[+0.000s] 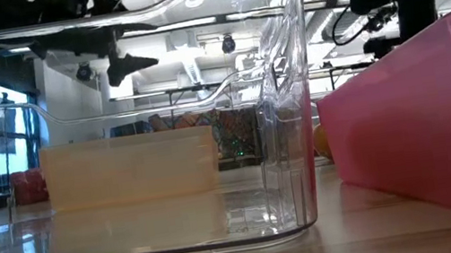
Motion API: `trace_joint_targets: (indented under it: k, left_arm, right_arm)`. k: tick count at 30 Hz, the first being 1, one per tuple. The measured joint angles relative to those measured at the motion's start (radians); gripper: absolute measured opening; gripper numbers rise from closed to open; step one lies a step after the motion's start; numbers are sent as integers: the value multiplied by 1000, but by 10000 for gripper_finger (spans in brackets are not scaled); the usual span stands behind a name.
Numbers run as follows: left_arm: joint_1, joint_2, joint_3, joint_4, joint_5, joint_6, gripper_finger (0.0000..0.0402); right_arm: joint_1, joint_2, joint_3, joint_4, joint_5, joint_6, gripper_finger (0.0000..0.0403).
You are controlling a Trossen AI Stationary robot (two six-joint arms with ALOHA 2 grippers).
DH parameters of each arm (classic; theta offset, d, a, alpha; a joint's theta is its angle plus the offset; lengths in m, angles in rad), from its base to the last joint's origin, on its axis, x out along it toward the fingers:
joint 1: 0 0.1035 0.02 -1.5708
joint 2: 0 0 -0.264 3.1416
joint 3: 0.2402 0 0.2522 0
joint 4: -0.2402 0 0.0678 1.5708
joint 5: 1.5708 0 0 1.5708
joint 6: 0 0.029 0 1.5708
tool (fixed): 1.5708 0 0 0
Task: Sort produce into baskets
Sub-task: Put the top right apple into the orange bin
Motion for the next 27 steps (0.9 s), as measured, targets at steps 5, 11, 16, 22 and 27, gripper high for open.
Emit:
trace_joint_targets:
  k: [5, 11, 16, 22, 27]
  left_arm:
    - [34, 0, 0, -9, 36, 40, 346]
    - [45, 0, 0, -9, 56, 57, 346]
    - [45, 0, 0, -9, 56, 64, 346]
    - [45, 0, 0, -9, 57, 58, 346]
    - [45, 0, 0, -9, 58, 57, 346]
  right_arm:
    - [30, 16, 0, -63, 15, 166, 379]
    - [36, 64, -1, -79, 30, 293, 379]
    - [47, 79, -110, 8, -69, 372, 379]
    - [64, 68, -234, 158, -79, 550, 379]
    - [64, 68, -292, 277, -87, 568, 379]
